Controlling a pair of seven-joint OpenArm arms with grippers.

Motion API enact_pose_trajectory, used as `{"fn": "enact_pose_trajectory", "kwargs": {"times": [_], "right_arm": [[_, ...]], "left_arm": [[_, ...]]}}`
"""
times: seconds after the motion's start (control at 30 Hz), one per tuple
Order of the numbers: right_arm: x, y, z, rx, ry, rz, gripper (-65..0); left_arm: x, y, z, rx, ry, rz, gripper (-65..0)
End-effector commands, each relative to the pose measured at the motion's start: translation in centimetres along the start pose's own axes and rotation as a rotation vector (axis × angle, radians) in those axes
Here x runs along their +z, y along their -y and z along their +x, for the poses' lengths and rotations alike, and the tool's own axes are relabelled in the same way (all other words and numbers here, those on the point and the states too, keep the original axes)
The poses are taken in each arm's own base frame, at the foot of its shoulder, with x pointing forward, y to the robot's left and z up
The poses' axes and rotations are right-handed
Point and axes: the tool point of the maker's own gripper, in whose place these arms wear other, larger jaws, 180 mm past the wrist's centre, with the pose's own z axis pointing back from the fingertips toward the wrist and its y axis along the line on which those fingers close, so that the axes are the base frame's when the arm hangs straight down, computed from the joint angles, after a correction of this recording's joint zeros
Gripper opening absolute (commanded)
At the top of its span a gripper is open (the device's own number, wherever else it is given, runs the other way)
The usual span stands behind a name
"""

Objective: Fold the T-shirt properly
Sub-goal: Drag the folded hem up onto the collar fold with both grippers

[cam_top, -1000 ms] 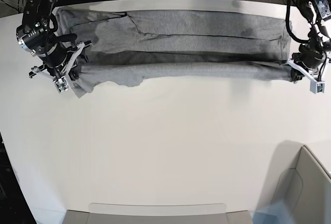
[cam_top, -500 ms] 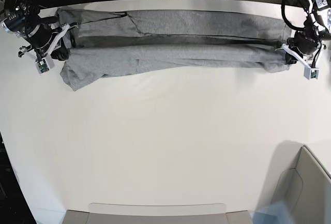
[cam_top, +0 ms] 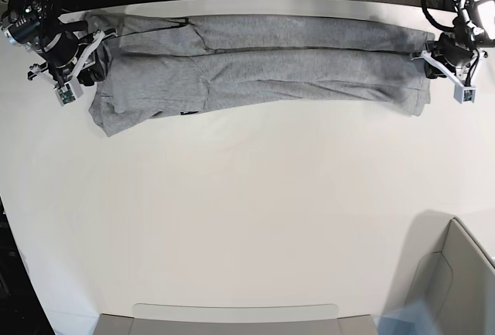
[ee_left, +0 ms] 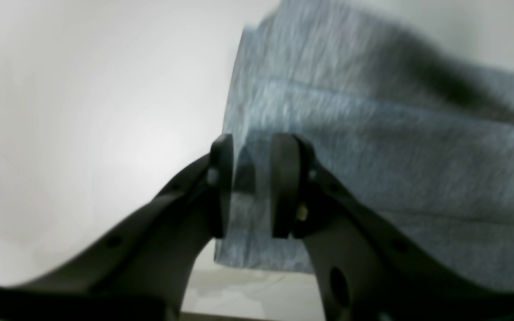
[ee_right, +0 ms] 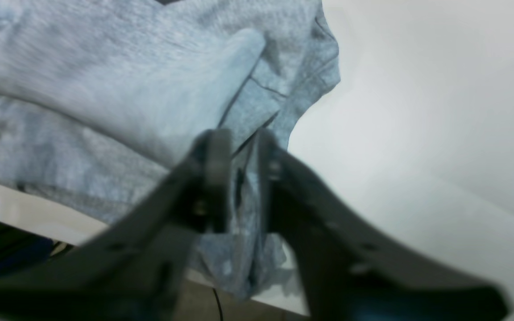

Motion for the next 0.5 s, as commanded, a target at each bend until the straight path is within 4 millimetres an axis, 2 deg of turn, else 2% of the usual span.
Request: {"fn": "enact_pose_trajectory", "kwargs": {"times": [0.0,0.1,0.27,0.4,0.47], "right_arm": [[0.4,0.3,0.9,0.023,0.030,-0.005,-48.1],[0.4,0.4,1.1,0.025,0.034,-0.007,-43.1],[0.0,-0.5,1.2,0.040,0.031,0.020,-43.0],[-0.2,-0.4,0.9,0.034,0.023,0.021,-43.0],[-0.3,-0.3,0.6,0.028,0.016,0.022,-43.0]], "left_arm": [[0.7,-0.4,2.0,-0.022,0.061,0.011,-49.2],[0.6,-0.5,1.9,-0.020,0.060,0.011,-49.1],[0.6,0.2,2.4,0.007,0.078,-0.032,-49.0],[-0.2,-1.4,1.6,0.044,0.042,-0.018,-47.6],[-0.3,-2.2,2.3,0.044,0.056,-0.005,-47.6]]}}
